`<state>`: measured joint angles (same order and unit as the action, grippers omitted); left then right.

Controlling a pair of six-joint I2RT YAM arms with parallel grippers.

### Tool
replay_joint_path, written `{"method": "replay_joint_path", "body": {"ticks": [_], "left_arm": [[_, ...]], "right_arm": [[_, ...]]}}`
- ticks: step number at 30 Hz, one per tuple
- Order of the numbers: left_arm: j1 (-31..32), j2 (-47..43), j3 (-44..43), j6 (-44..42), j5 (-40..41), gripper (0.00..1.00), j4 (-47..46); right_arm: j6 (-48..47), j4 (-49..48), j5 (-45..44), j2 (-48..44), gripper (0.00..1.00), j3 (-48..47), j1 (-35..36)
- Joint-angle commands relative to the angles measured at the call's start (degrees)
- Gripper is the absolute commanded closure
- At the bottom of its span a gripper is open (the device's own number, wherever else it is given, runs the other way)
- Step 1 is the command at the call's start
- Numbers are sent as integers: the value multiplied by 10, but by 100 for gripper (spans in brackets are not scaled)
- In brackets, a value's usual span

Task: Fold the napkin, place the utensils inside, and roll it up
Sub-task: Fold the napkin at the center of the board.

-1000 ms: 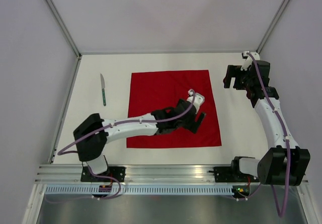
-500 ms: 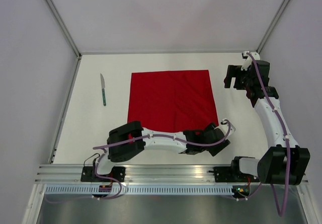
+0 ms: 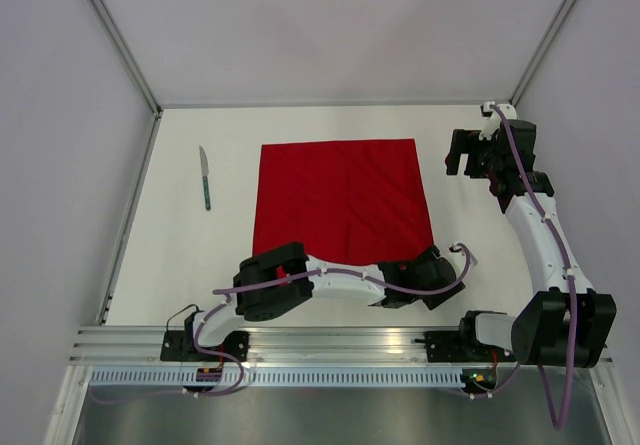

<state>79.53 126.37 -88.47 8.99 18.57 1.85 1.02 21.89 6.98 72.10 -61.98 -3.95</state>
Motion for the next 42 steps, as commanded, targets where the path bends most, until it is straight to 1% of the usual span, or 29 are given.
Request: {"method": "replay_joint_path", "body": {"ticks": [1, 7, 9, 10, 12, 13, 16, 21, 22, 23, 35, 38, 41, 42], "left_arm": [[5, 19, -22, -29, 17, 27, -33], [6, 34, -15, -24, 34, 32, -33], [6, 36, -14, -24, 43, 38, -35], [6, 38, -12, -25, 45, 43, -35], [6, 41, -11, -28, 48, 49, -38], [6, 42, -11, -28, 48, 58, -38], [6, 39, -9, -28, 49, 71, -40], [6, 19, 0, -29, 39, 86, -44], [6, 10, 0, -29, 36, 95, -44], [6, 6, 1, -28, 26, 97, -44], [-1, -38, 3, 42, -43, 98, -22], [-12, -54, 12, 75, -65, 98, -22], [-47, -75, 26, 111, -95, 98, -22], [-57, -88, 31, 120, -101, 98, -6]], "right_arm": [[-3, 9, -13, -2, 2, -24, 2], [-5, 9, -8, -1, 2, -23, 2], [-4, 10, -8, -1, 2, -23, 2], [-5, 10, -7, -1, 2, -23, 2], [-4, 10, -5, 0, 2, -23, 2], [-4, 10, -4, 1, 2, -23, 3], [-3, 10, -2, 2, 2, -23, 3], [-4, 11, 0, 3, 2, -23, 3], [-4, 12, 0, 4, 2, -23, 2], [-5, 12, 1, 3, 2, -23, 2], [-5, 13, 5, 6, 2, -22, 2], [-5, 13, 5, 6, 2, -23, 2], [-5, 13, 5, 5, 2, -23, 2], [-5, 13, 5, 5, 2, -23, 3]]}}
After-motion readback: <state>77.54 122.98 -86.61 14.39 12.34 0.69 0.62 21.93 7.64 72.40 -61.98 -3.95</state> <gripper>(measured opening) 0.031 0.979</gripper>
